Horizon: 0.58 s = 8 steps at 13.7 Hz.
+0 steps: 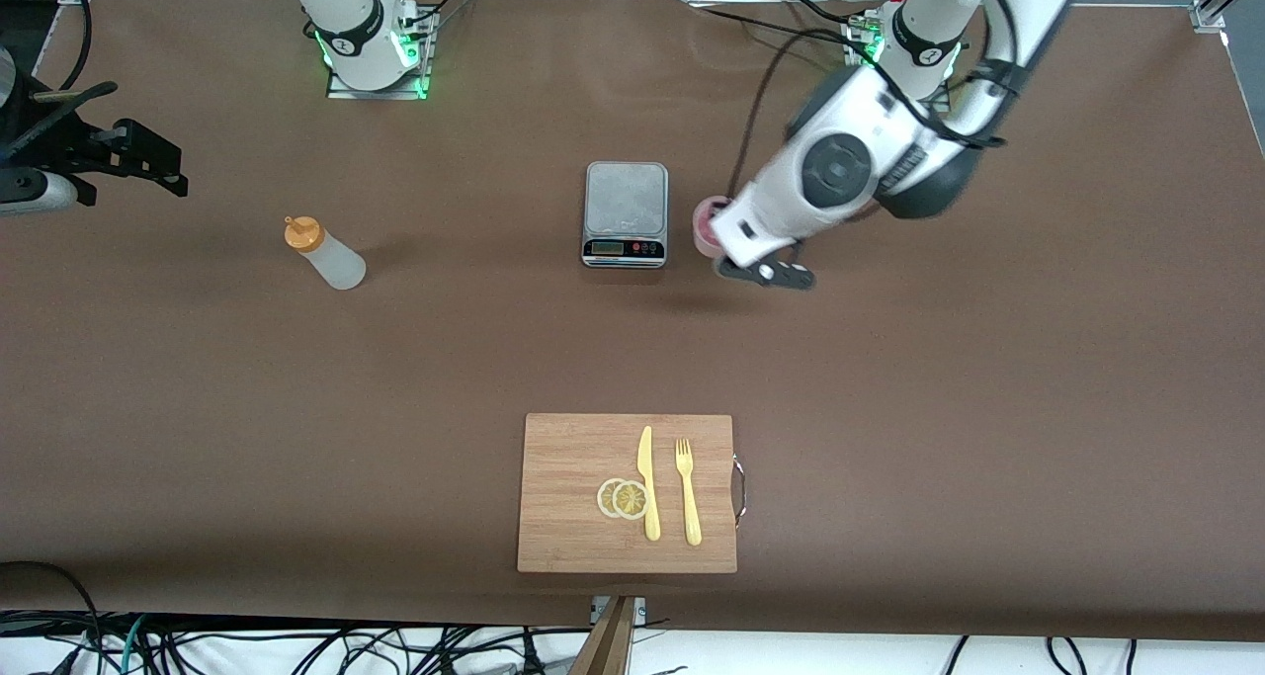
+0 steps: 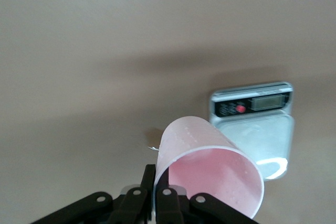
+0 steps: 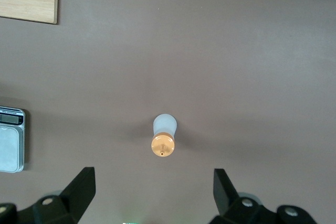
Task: Add sauce to pink cup with both arms
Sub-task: 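Carry the pink cup with the left gripper onto the scale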
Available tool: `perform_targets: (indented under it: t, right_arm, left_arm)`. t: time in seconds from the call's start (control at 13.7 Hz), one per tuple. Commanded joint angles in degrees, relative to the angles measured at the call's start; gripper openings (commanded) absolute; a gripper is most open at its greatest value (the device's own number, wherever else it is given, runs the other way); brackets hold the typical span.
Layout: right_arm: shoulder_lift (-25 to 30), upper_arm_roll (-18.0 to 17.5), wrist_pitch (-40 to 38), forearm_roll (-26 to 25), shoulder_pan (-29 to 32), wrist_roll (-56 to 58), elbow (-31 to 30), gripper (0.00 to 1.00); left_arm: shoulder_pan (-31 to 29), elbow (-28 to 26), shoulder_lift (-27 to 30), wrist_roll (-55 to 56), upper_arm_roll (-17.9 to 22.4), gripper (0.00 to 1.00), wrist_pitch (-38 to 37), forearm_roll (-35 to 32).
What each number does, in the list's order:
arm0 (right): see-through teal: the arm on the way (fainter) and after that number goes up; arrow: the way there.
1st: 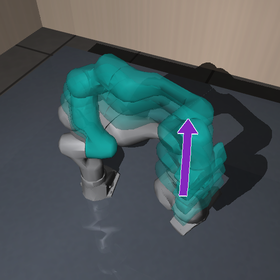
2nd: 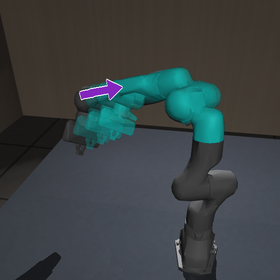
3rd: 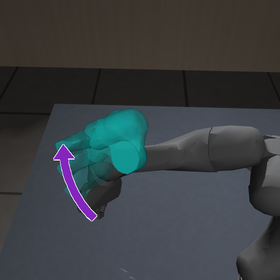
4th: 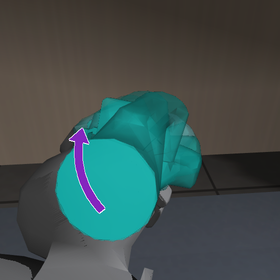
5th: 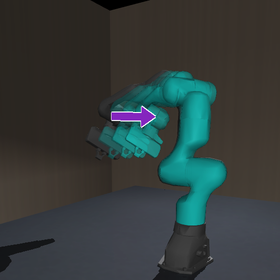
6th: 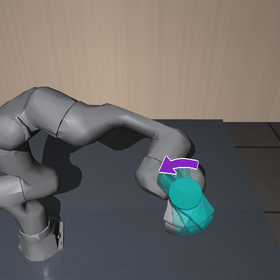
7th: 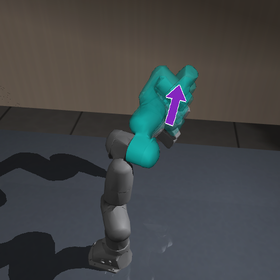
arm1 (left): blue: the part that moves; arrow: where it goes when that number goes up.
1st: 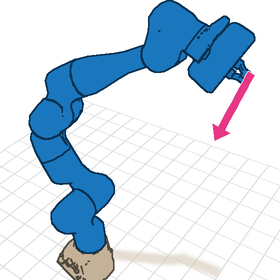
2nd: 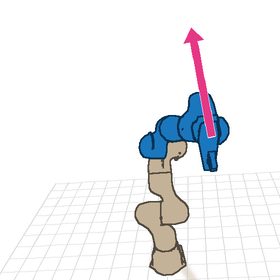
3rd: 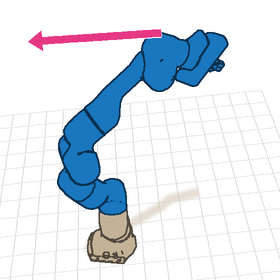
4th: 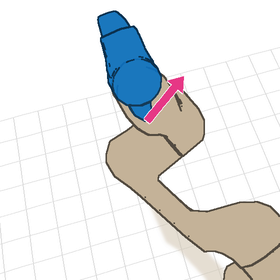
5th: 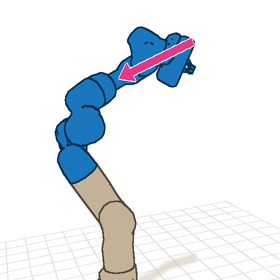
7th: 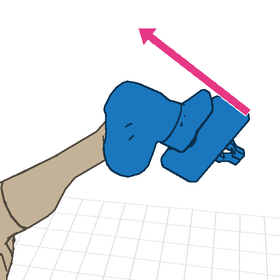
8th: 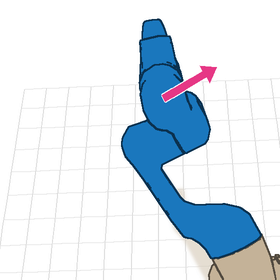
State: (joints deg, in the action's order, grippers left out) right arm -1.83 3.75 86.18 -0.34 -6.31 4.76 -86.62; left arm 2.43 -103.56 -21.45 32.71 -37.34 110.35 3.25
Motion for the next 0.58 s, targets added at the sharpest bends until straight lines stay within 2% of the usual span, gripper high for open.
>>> perform_targets:
  t: [0.0,0.29,0.51]
  right_arm:
    - [0.16,-0.15,-0.66,0.69,0.16,-0.19,0.67,0.99]
    - [0.07,-0.06,-0.66,0.69,0.34,-0.01,0.67,0.99]
    - [0.07,-0.06,-0.75,0.78,0.42,-0.10,0.67,0.99]
  left_arm:
    - [5.98,0.28,-0.78,9.35,0.34,0.00,1.36,0.35]
    - [13.72,-1.12,-4.03,19.29,0.60,0.00,8.55,0.09]
    - [15.32,-1.65,-6.58,23.79,0.60,0.00,11.03,-5.70]
